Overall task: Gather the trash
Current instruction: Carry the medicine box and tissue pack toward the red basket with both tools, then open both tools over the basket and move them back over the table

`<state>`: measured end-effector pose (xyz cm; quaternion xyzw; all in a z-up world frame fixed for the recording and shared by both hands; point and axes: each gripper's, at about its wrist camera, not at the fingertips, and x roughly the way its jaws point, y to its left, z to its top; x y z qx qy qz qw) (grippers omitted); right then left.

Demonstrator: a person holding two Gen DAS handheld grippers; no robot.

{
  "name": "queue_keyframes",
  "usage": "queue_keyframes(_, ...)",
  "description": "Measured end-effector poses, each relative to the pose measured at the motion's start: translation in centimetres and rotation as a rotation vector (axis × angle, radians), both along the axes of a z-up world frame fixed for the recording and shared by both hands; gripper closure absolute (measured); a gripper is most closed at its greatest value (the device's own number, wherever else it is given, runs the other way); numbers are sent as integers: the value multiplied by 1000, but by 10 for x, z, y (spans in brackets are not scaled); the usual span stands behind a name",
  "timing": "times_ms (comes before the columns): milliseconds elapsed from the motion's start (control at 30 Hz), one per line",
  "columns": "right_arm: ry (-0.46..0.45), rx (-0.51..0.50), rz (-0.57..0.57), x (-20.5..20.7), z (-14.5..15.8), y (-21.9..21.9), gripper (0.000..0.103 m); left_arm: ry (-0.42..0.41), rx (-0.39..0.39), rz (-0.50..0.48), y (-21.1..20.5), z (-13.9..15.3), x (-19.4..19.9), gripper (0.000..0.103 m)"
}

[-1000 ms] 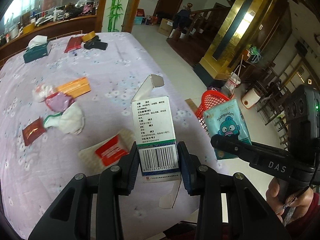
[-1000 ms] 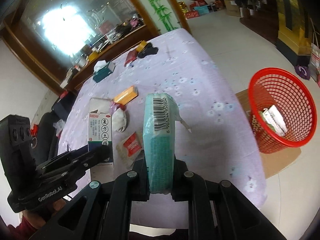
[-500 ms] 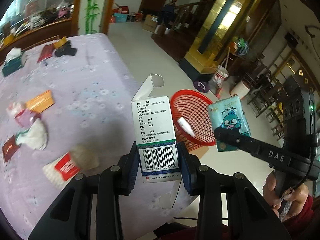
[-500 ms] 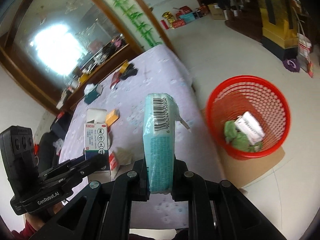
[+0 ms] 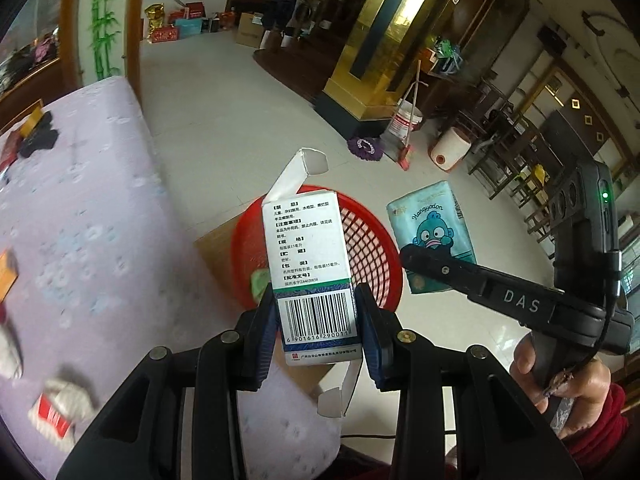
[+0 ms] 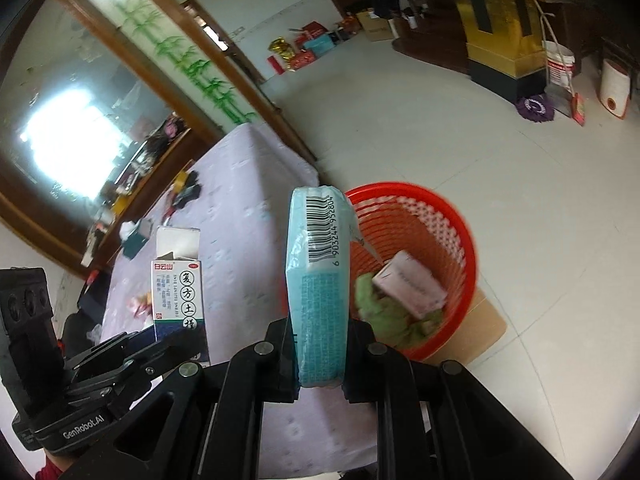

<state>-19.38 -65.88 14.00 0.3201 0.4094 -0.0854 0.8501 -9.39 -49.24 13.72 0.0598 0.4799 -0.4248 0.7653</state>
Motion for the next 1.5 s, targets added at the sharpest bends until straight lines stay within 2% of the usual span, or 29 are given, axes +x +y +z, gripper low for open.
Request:
queue_keyframes(133, 15, -13, -12, 14, -6, -23, 85, 18, 5, 2, -26, -9, 9, 67)
queue_keyframes(167, 19, -11, -13, 17, -8, -27, 85, 22, 0, 8, -30, -11, 12, 64)
queue_keyframes(200, 23, -7, -15, 21, -10, -32, 85, 33, -3, 12, -35, -14, 15, 52)
queue_keyframes(267, 38, -8, -18, 27, -13, -38, 74, 37, -4, 41, -37, -16, 19, 37)
queue_keyframes(333, 38, -14, -31, 29, -13, -43, 48, 41, -18, 47, -37, -15, 19, 37)
queue_keyframes(367, 28, -16, -31, 29, -12, -45, 46, 50, -18, 47, -37, -15, 20, 37)
queue_keyframes(433, 21, -26, -38, 27, -8, -46, 46, 57, -23, 59, -33, -13, 21, 37)
queue_keyframes(633, -24, -17, -28, 17, 9, -34, 46, 4, -27, 97, -4, -3, 16, 37)
queue_keyframes(933, -40, 4, 90, 14, 27, 37, 46, -49, -6, 130, 65, 5, 2, 37)
queue_keyframes(1100, -57, 5, 147, 13, 38, 76, 46, -58, -3, 138, 119, 6, 1, 33)
queue_keyframes(1333, -63, -19, 207, 10, 47, 120, 46, -81, 84, 154, 213, -17, 16, 30)
queue_keyframes(1500, -42, -29, 204, 5, 43, 133, 46, -107, 223, 166, 264, -50, 34, 30)
